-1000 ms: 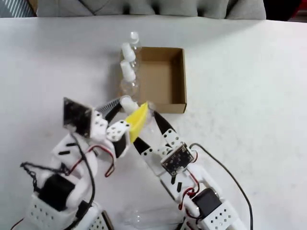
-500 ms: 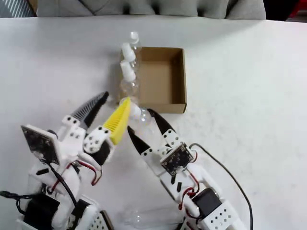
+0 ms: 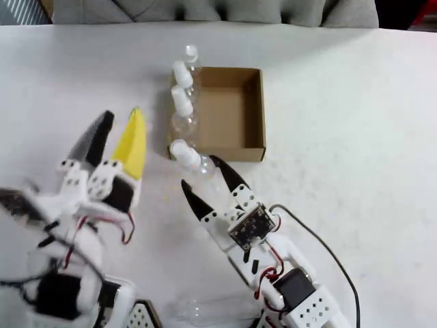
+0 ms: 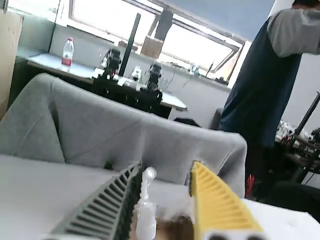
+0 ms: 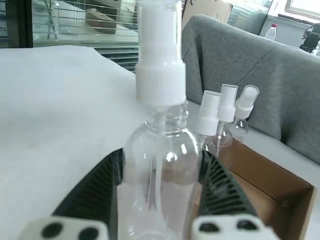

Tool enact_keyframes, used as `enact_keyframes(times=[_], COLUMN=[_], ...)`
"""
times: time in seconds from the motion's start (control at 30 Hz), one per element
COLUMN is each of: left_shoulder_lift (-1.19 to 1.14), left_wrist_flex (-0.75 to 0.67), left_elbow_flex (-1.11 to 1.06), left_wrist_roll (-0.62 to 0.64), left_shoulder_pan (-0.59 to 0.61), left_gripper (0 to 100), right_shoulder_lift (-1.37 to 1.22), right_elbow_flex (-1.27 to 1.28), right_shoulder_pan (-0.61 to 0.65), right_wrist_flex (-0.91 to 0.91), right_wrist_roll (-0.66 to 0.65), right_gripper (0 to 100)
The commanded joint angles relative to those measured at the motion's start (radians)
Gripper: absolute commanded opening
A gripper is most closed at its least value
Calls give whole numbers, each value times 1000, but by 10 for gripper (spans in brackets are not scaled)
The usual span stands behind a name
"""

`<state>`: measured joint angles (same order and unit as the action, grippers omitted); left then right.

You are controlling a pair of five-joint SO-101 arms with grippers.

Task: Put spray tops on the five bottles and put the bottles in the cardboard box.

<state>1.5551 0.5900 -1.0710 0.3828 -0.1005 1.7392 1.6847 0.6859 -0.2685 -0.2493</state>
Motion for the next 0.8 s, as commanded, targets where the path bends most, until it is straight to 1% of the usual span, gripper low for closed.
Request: enact_keyframes(times=[0.0,0.03,0.1,0.2,0.3,0.37,0.43,0.77], left_shoulder_lift=[-147,-171,-216,-265,-309,-334,-357,-364], left_wrist_flex=[-80,-86,-92,-97,-95,-107,-124,-100], left_elbow_flex=[-28,-31,-31,-32,-38,-49,-51,-77], left_wrist_roll=[15,15,17,17,37,72,80,77], left_shoulder_pan=[12,8,8,8,2,-16,-39,-157], left_gripper=[20,18,46,20,21,21,21,21], right_shoulder_lift=[19,19,19,19,19,19,19,19], right_elbow_flex=[9,9,9,9,9,9,9,9], right_shoulder_pan=[-12,-12,-12,-12,-12,-12,-12,-12], right_wrist_flex=[-1,-1,-1,-1,-1,-1,-1,-1], right_wrist_roll=[-9,-9,-9,-9,-9,-9,-9,-9], right_gripper=[16,16,16,16,16,16,16,16])
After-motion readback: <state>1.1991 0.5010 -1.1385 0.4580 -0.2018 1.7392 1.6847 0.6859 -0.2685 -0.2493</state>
